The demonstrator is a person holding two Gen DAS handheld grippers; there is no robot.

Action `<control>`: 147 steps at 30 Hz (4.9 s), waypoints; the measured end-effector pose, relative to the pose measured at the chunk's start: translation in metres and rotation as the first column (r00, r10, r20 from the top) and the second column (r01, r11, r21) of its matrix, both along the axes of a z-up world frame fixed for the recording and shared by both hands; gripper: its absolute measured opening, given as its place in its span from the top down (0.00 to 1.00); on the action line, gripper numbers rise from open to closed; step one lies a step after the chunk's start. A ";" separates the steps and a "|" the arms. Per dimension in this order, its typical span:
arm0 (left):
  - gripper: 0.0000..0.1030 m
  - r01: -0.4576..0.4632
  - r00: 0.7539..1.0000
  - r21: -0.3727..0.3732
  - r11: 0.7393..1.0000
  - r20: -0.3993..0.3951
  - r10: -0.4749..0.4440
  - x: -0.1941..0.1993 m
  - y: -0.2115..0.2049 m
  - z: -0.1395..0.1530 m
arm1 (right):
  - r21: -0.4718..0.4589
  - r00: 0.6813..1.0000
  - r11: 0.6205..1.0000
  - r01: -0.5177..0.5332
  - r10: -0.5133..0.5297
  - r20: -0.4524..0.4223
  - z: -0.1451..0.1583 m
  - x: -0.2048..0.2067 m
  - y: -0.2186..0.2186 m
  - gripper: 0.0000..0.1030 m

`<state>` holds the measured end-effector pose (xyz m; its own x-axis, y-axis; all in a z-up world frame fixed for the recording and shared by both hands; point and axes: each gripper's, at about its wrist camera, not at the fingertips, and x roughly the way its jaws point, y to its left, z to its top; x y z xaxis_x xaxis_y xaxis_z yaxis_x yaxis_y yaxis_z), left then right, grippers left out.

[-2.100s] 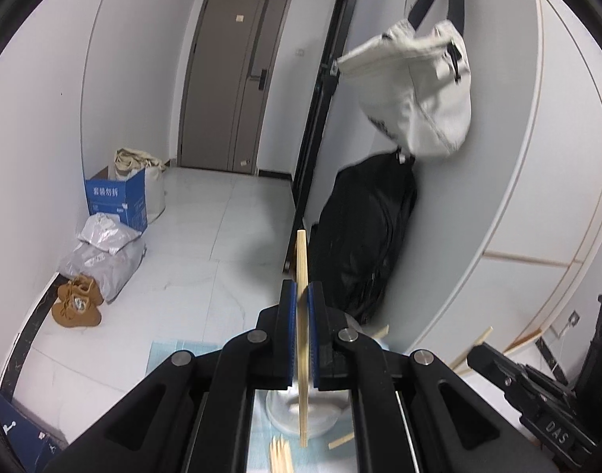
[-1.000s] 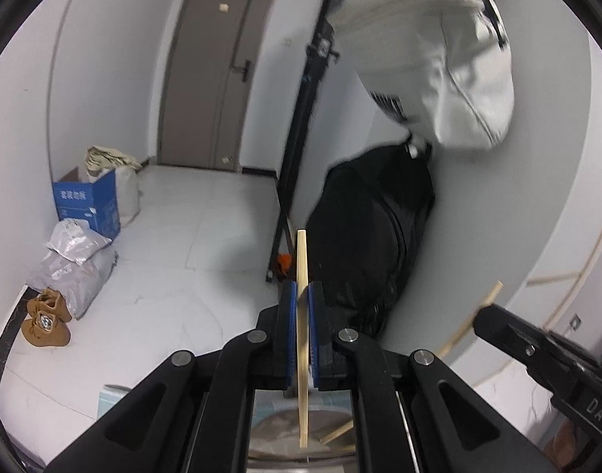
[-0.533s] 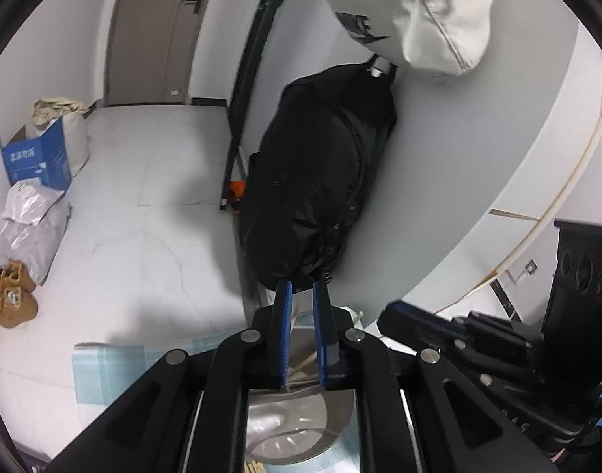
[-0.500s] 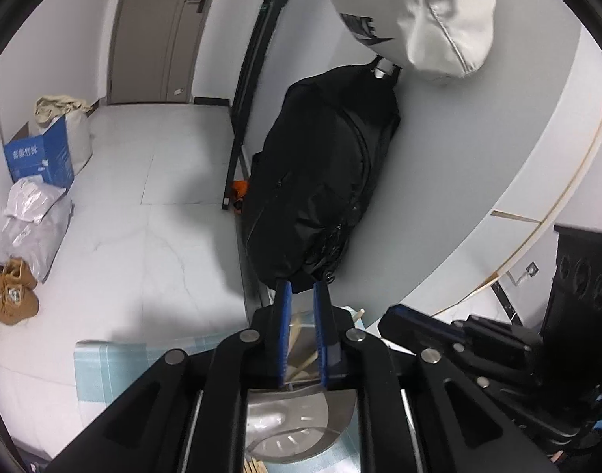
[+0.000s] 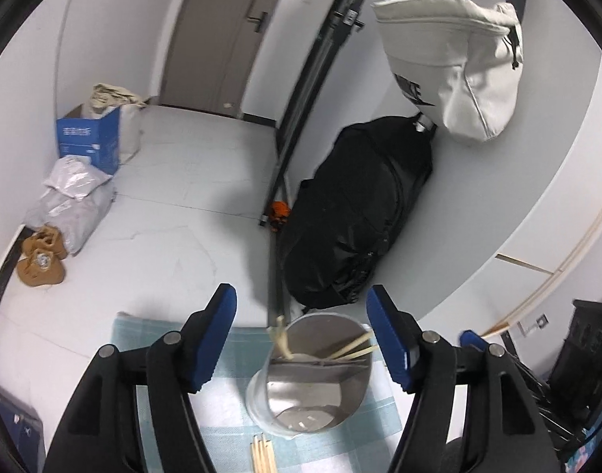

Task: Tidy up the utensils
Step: 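Lower both chopsticks into the holder and open both grippers to release them, then withdraw both open grippers from the holder back toward the chopstick pile, then lower the right gripper onto the chopstick pile and pinch one chopstick, then lift the chopstick with the right gripper while the left gripper pinches another chopstick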

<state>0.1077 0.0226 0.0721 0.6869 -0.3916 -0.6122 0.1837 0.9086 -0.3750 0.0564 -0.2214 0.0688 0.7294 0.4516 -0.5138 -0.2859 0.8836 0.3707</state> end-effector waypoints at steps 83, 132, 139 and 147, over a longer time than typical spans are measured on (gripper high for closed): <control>0.21 -0.248 0.922 0.210 0.946 -0.247 0.296 -0.068 0.060 -0.157 | -0.382 0.911 0.900 -0.209 0.037 -0.412 -0.200 -0.033 0.121 0.81; 0.21 0.045 0.900 0.219 0.975 -0.432 0.056 -0.076 0.028 -0.189 | -0.071 0.964 0.997 -0.033 0.013 -0.265 -0.133 -0.043 0.088 0.94; 0.21 0.087 0.896 0.306 0.948 -0.439 0.060 -0.082 0.013 -0.194 | 0.087 0.955 0.993 0.082 -0.053 -0.290 -0.129 -0.045 0.042 0.94; 0.21 0.050 0.889 0.325 0.945 -0.445 0.106 -0.083 0.011 -0.195 | 0.209 0.935 0.952 0.225 -0.150 -0.322 -0.131 -0.055 -0.008 0.94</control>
